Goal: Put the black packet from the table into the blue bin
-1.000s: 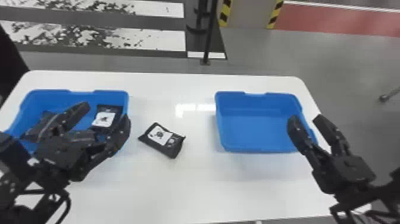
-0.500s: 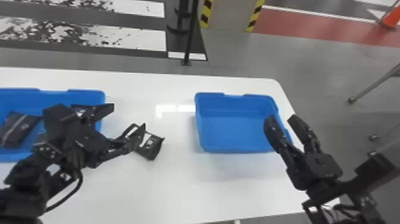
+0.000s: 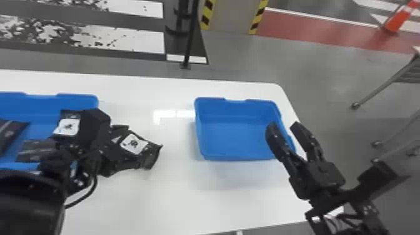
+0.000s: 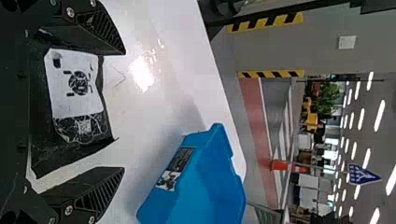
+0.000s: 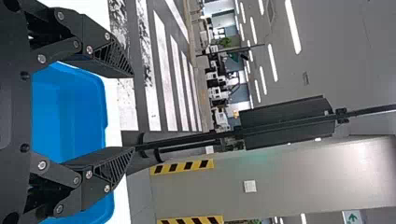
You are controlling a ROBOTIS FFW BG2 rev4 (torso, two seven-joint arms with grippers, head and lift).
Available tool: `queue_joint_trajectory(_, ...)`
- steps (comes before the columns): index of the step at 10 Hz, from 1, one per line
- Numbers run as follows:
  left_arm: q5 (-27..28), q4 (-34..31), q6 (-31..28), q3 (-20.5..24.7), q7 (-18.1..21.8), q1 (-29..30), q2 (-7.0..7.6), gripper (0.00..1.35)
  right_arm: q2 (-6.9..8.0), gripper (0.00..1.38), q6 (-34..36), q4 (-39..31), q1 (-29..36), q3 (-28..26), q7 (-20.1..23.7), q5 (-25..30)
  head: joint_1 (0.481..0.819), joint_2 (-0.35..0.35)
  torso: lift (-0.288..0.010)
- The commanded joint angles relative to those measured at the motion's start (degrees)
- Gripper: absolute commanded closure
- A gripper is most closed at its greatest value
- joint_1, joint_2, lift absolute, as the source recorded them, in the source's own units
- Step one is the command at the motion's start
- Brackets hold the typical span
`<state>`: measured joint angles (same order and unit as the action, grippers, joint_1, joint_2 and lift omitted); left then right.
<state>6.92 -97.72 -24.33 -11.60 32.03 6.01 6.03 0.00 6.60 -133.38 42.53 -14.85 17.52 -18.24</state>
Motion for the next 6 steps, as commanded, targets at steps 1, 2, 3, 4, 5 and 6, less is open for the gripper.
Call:
queue_joint_trajectory(1, -1.0, 4.7, -4.2, -3.1, 0.2, -4.2, -0.32, 0.15, 0.05, 0.51, 0.0, 0.1, -0.2, 0.0, 0.1, 0.0, 0.695, -0.28, -0.11)
queue_joint_trajectory(2, -2.0, 7.0, -6.2, -4.5, 0.7, -5.6, -0.41, 0.15, 0.05, 0.51, 0.0, 0.1, -0.3, 0.0, 0.1, 0.0, 0.695, -0.298, -0.11)
queue_joint_trajectory(3, -1.4, 8.2, -7.6, -5.8, 0.7, -6.7, -0.49, 0.15, 0.05, 0.51, 0.0, 0.1, -0.2, 0.0, 0.1, -0.2, 0.695, -0.307, -0.11)
queue_joint_trajectory(4, 0.4, 9.3, -6.2, -5.9, 0.7, -7.1, -0.58, 0.15, 0.05, 0.51, 0.0, 0.1, -0.2, 0.0, 0.1, -0.3, 0.695, -0.32, -0.11)
queue_joint_trajectory(5, 2.1, 9.8, -5.6, -5.4, 0.5, -7.3, -0.67, 0.16, 0.05, 0.51, 0.0, 0.0, -0.1, 0.0, 0.1, -0.4, 0.695, -0.325, -0.11)
queue_joint_trajectory(6, 4.4, 10.7, -5.6, -3.9, 0.2, -7.6, -1.11, 0.2, 0.05, 0.51, 0.0, 0.0, -0.1, 0.0, 0.1, -0.4, 0.695, -0.32, -0.11)
